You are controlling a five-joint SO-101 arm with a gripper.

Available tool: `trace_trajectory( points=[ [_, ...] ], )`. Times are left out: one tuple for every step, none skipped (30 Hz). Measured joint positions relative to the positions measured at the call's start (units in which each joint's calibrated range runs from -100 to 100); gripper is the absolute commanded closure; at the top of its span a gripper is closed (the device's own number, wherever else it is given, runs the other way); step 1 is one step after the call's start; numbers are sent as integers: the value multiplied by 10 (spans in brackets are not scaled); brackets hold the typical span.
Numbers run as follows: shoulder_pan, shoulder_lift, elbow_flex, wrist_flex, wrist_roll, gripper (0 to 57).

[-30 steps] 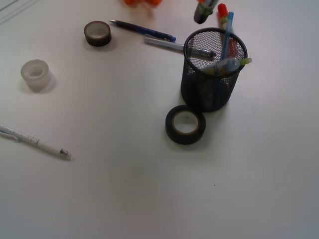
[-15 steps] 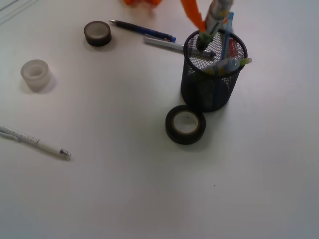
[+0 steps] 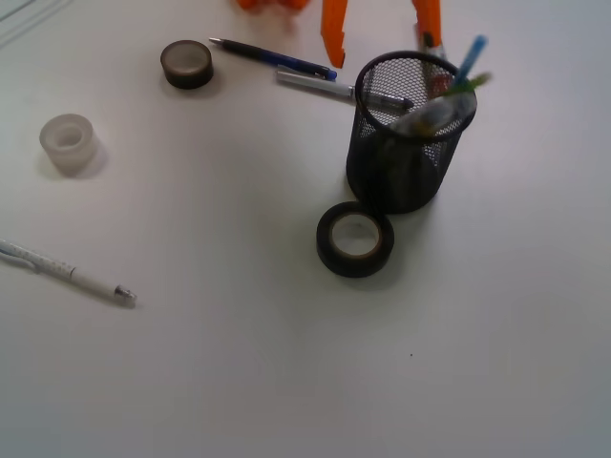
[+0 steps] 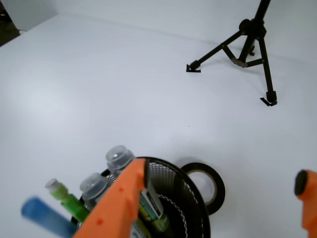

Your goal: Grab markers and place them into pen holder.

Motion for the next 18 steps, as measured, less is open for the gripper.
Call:
trace_trajectory(
  points=[
    [-1, 0, 0, 0, 6, 246],
    [-3, 0, 0, 3, 13, 246],
    [-5, 0, -4, 10, 19, 246],
    [-7, 0, -9, 22, 25, 246],
    [-7, 0, -19, 39, 30, 246],
    [-7, 0, -33, 60, 35, 246],
    [-7, 0, -55, 87, 42, 246],
    [-5, 0, -79, 121, 49, 246],
    [-2, 0, -107, 158, 54, 246],
    [1, 0, -138, 201, 56, 246],
    [5, 0, -172, 251, 57, 246],
    [10, 0, -207, 303, 57, 246],
    [14, 0, -242, 356, 56, 246],
    [15, 0, -278, 410, 50, 246],
    [15, 0, -310, 462, 40, 246],
    [12, 0, -339, 511, 30, 247],
    [7, 0, -362, 556, 18, 251],
    [6, -1, -377, 595, 3, 253]
  ],
)
